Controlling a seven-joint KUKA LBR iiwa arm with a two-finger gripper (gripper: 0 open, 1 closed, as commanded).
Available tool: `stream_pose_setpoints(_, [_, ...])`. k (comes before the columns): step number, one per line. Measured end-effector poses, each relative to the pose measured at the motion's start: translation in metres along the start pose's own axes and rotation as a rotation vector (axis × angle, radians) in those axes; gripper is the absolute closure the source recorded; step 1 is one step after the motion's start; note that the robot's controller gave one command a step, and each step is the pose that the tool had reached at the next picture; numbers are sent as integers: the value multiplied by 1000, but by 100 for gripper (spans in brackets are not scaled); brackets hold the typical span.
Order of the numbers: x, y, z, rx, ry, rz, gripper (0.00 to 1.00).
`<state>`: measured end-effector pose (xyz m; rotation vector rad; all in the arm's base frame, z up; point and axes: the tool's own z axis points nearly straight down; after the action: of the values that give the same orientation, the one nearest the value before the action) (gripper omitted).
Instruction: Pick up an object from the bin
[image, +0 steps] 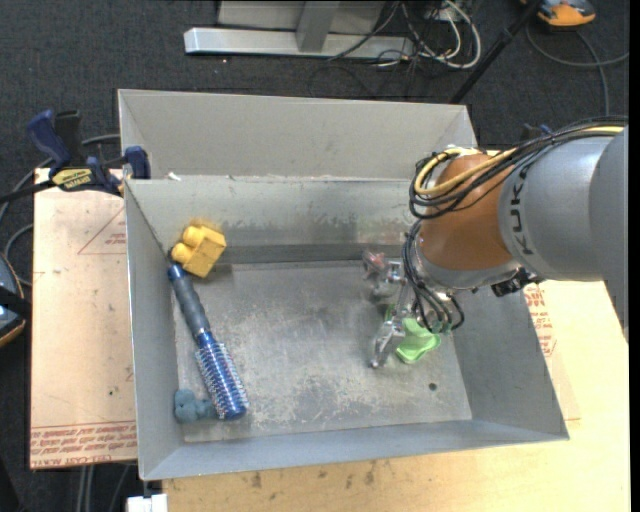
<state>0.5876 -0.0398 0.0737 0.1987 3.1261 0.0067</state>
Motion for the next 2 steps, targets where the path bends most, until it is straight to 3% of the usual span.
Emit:
stream_pose_setpoints(1, [9, -55, -2, 2, -4, -355, 0])
stream_pose_setpoints(2, [-10, -71, -3, 2, 3, -599, 0])
